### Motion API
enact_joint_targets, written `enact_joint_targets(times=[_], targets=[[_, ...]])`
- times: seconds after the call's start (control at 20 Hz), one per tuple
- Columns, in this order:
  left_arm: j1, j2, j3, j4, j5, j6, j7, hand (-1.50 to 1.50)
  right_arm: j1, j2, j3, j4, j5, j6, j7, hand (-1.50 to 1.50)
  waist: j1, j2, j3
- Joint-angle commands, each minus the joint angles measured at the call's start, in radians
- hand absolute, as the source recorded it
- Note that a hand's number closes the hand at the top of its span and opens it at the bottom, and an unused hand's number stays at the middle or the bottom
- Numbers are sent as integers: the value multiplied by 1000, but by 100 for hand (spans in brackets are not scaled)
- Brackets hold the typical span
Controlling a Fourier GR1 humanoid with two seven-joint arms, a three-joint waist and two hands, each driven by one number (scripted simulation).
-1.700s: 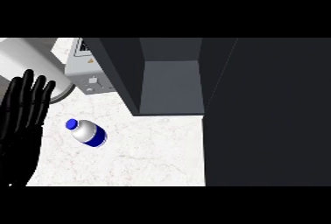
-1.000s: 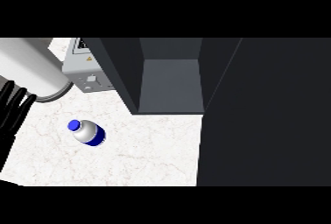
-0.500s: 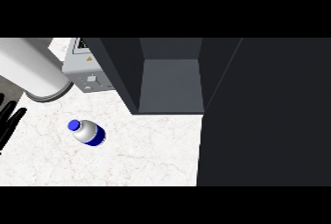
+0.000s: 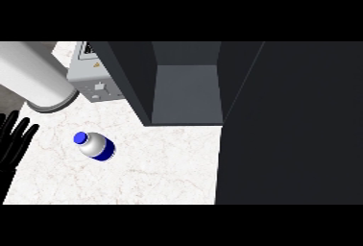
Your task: Pick up the bottled water, place it into the cabinet and close the cabinet
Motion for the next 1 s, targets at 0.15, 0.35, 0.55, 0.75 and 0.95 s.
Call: enact_joint_targets(times=[0.15,0.35,0.55,0.75,0.95], targets=[[-64,-10,37,224,-138,3,-153,-150,133,-28,25,-157,-7,16,-5,-150,-10,0,0],[-109,-32,-8,360,-216,-4,-228,-150,155,-19,77,-79,59,25,-106,-150,-8,1,0],[-207,-25,10,552,-209,-8,-266,-150,180,-40,60,-113,14,36,-108,-150,-9,3,-1],[-175,-53,11,653,-266,-10,-418,-150,260,-91,11,-173,-24,58,-134,-150,-14,1,-1],[-236,-13,47,834,-274,-33,-509,-150,240,-82,4,-107,-35,53,-173,-150,-5,3,-1]])
